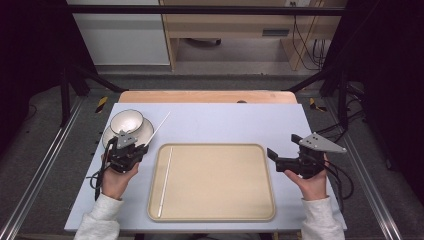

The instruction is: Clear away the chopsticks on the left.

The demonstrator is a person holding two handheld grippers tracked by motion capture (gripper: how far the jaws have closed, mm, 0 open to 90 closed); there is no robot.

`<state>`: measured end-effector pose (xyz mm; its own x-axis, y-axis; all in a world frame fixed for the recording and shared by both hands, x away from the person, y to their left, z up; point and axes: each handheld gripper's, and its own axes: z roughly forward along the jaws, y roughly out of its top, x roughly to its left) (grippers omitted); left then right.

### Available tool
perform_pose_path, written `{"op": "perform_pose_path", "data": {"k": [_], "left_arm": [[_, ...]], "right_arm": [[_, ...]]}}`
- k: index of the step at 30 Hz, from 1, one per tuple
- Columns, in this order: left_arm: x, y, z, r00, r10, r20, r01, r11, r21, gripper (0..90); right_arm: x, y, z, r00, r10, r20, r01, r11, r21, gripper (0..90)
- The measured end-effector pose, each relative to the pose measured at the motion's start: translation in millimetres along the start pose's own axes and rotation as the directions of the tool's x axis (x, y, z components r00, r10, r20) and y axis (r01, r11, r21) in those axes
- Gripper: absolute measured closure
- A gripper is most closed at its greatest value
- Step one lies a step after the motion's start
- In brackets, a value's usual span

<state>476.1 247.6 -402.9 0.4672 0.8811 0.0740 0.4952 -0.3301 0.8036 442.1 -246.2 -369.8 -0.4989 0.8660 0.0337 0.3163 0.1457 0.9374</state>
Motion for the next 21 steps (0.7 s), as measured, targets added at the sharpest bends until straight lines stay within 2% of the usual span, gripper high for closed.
{"op": "perform_pose_path", "data": {"k": [9,17,21], "left_arm": [[-23.9,-1.9,-9.4,0.9998,-0.018,-0.012,0.017,0.9996,-0.021,84.4],[-44.4,-3.3,-16.1,0.9982,-0.051,-0.031,0.050,0.9979,-0.041,84.4],[-50.8,-2.6,-19.8,0.9959,-0.083,-0.038,0.080,0.9949,-0.061,84.3]], "right_arm": [[-0.6,0.3,-1.3,1.0000,-0.003,0.001,0.003,1.000,-0.004,4.3],[-0.7,0.4,-2.9,1.0000,-0.004,0.003,0.004,1.000,-0.007,4.3],[0.1,0.2,-2.3,1.0000,0.000,0.003,0.000,1.000,-0.002,4.2]]}}
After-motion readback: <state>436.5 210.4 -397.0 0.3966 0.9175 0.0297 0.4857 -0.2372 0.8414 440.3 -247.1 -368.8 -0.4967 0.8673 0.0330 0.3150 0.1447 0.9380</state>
